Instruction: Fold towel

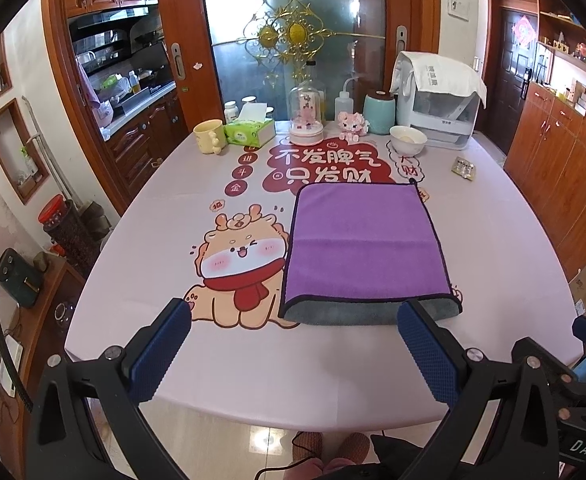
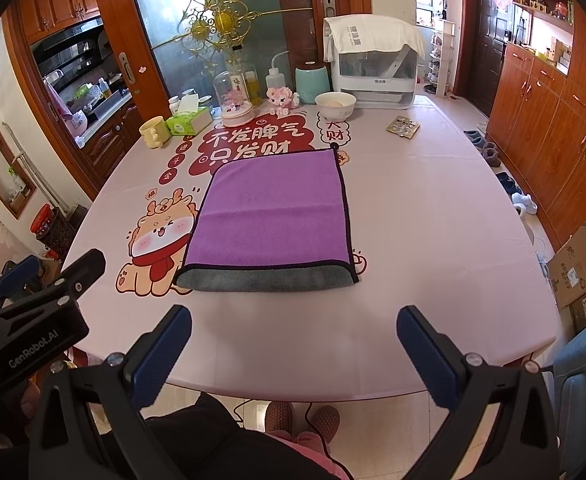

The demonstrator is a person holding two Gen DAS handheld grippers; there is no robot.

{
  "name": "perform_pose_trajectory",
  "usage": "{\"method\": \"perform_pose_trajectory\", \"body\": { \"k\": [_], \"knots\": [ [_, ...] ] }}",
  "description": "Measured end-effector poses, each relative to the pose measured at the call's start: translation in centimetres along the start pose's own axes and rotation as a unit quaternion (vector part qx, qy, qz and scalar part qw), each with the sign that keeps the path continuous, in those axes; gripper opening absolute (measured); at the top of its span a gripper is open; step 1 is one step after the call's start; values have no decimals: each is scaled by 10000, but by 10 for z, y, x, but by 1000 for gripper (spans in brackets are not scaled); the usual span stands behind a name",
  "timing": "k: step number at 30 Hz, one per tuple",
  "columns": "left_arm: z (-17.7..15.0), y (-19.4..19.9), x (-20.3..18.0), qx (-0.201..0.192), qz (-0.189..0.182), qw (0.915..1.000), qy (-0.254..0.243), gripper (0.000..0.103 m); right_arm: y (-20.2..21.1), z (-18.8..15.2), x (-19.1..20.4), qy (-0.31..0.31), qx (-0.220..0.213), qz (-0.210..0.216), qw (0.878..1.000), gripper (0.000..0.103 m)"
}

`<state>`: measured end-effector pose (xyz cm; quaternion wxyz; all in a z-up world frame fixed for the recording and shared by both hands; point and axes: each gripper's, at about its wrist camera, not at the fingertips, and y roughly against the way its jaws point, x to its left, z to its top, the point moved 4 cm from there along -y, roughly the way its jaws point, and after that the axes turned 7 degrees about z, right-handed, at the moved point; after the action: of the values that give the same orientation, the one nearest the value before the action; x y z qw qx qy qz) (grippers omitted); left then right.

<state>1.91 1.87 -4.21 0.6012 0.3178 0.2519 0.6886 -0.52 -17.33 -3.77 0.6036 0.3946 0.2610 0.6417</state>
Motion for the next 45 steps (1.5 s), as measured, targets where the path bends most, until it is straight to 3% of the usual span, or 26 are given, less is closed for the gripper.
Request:
{"method": "perform_pose_trajectory", "body": {
  "k": [24, 34, 45],
  "knots": [
    [6, -25, 14, 450, -291, 9984, -199, 103, -1, 2, 16, -133, -105, -135, 9998, 99],
    [11, -55, 30, 587, -556, 9958, -435, 103, -18, -3, 10, -606, -65, -364, 9975, 92],
    [18, -83, 23, 925, -818, 9900, -688, 103, -35, 3, -5, -716, -173, -524, 9959, 83]
  ]
}}
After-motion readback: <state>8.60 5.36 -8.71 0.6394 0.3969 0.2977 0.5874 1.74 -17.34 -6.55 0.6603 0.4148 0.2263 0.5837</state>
